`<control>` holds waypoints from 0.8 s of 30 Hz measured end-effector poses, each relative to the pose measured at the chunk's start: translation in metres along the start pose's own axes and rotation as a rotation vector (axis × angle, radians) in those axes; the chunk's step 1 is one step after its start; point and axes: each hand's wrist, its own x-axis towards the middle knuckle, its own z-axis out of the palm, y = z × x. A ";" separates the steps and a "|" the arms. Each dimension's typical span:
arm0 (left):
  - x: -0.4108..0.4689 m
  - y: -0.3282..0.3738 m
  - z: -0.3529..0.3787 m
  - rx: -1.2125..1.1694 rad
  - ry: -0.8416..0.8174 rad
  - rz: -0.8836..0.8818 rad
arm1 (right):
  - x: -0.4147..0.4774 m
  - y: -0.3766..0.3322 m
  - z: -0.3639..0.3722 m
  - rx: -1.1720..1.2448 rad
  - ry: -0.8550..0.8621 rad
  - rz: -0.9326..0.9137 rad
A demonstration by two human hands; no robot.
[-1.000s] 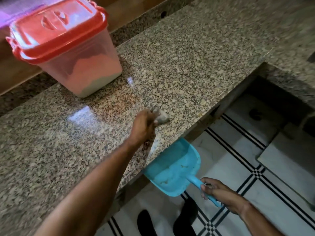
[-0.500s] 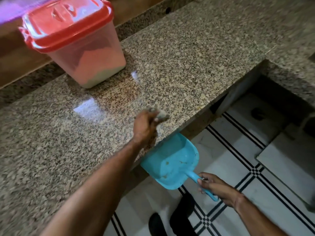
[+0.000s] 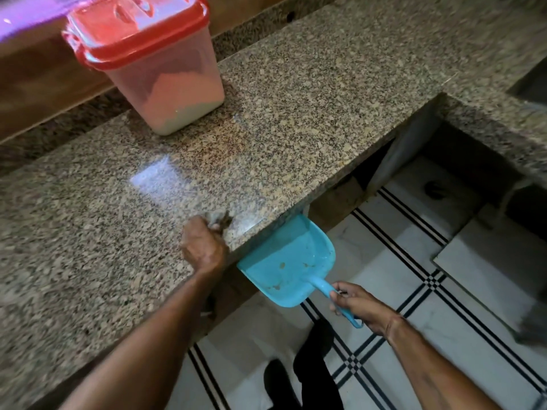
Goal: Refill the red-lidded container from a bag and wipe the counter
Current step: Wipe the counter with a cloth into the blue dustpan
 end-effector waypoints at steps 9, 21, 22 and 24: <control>-0.028 0.087 0.031 -0.279 -0.168 0.096 | -0.004 0.013 0.017 0.076 0.017 -0.023; -0.019 0.078 0.037 -0.142 -0.112 0.114 | 0.007 -0.001 -0.009 0.074 0.034 0.011; -0.020 0.092 0.043 -0.162 -0.123 0.137 | 0.008 0.000 -0.012 0.084 0.033 0.012; -0.021 0.116 0.052 -0.194 -0.157 0.164 | 0.012 0.000 -0.019 0.101 0.028 0.012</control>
